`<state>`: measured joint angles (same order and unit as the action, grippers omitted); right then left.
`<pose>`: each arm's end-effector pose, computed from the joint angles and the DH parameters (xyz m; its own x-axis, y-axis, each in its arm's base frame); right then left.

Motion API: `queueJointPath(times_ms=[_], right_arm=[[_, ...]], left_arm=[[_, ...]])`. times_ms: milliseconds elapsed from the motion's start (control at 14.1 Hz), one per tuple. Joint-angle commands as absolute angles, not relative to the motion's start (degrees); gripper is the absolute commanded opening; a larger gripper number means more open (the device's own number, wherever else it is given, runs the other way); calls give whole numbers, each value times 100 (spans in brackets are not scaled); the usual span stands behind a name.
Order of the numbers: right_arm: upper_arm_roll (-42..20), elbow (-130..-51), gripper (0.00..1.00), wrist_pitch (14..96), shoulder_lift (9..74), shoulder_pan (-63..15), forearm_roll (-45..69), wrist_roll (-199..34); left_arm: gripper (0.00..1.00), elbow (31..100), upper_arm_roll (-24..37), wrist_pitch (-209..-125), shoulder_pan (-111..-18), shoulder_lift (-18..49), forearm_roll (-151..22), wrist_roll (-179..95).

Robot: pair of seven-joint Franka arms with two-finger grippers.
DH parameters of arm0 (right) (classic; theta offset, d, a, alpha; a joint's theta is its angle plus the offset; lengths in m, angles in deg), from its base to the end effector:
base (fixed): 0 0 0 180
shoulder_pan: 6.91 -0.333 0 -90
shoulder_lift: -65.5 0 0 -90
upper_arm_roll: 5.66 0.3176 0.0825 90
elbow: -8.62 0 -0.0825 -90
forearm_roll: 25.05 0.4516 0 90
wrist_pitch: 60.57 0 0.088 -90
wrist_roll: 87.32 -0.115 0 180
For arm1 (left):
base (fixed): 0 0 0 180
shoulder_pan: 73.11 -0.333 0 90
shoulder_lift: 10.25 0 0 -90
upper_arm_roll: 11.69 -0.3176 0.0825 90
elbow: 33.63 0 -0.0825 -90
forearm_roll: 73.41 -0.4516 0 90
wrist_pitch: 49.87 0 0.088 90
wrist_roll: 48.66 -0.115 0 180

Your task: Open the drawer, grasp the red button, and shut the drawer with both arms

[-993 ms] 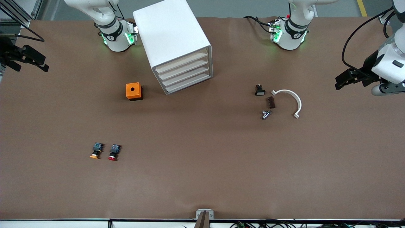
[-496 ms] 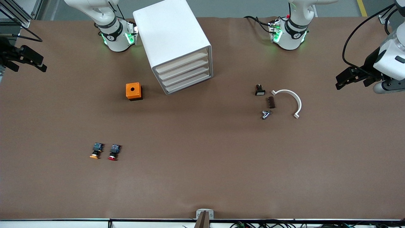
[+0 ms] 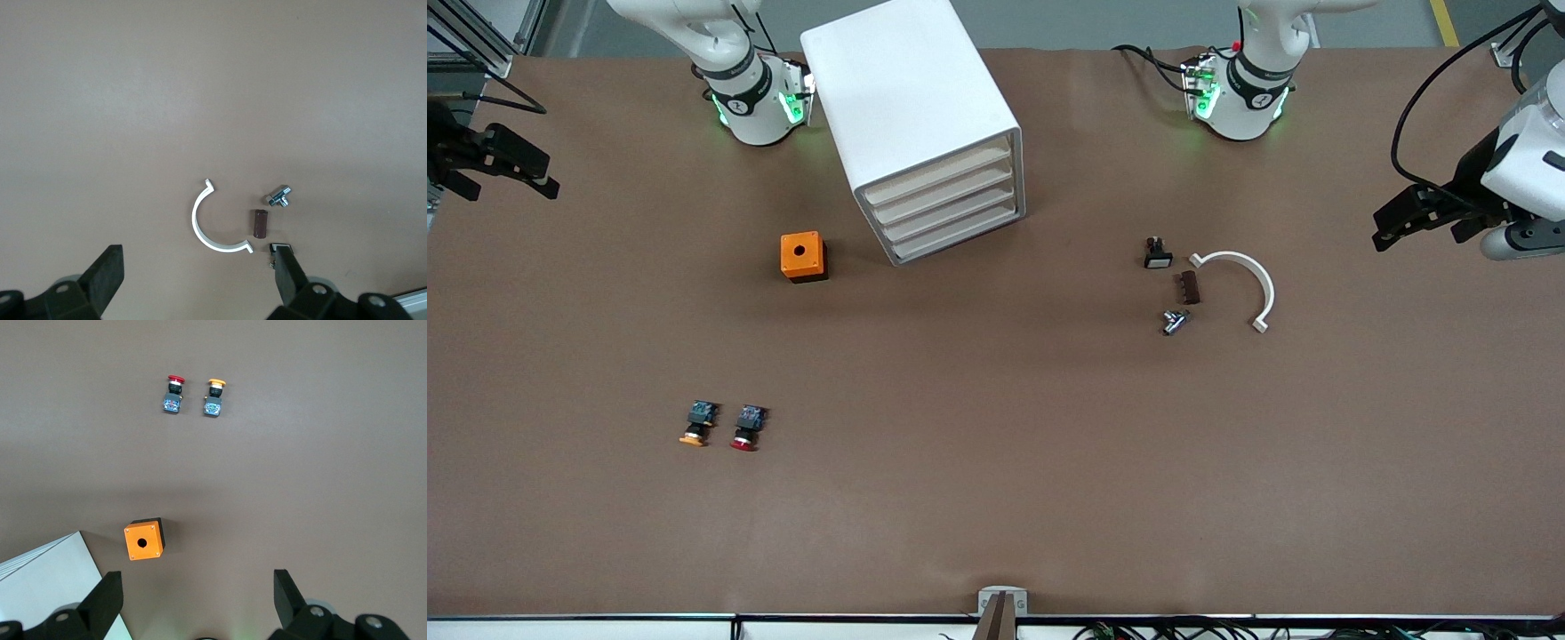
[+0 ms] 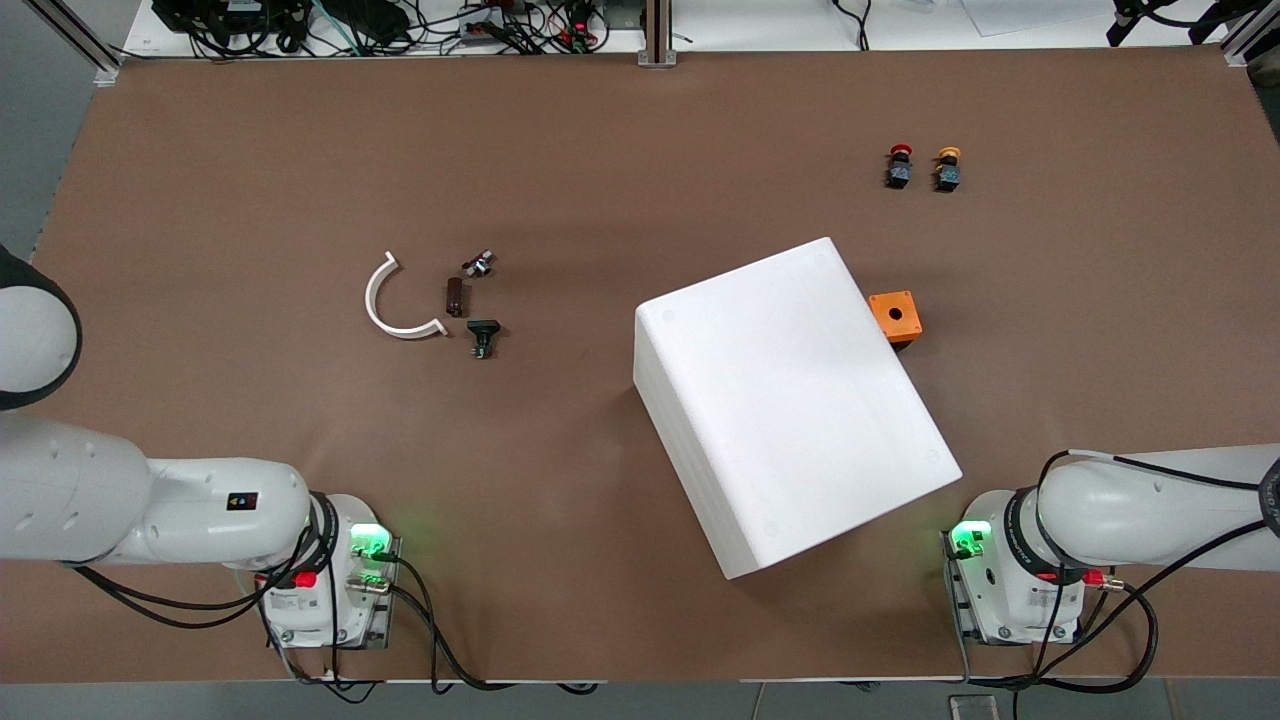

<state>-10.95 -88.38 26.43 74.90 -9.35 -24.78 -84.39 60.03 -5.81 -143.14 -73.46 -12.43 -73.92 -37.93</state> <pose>0.5634 -0.0315 0.6448 0.9999 0.0030 -0.0101 0.0028 -0.9998 -0.0203 0.6127 -0.0594 0.6120 0.9954 0.0901 0.0329 0.0904 -0.9959 -0.0068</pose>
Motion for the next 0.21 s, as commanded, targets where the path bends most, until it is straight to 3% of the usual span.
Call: queueJointPath(times_ms=[0, 142], right_arm=[[-1084, -8895, 100, 2540, 7631, -893, -2531, -8345], [-1075, -8877, 100, 2452, 7640, -893, -2531, -8345]], left_arm=[[100, 5900, -563, -14286, -7355, -1210, -7393, -3838], [100, 5839, -563, -14286, -7355, -1201, -7402, -3855]])
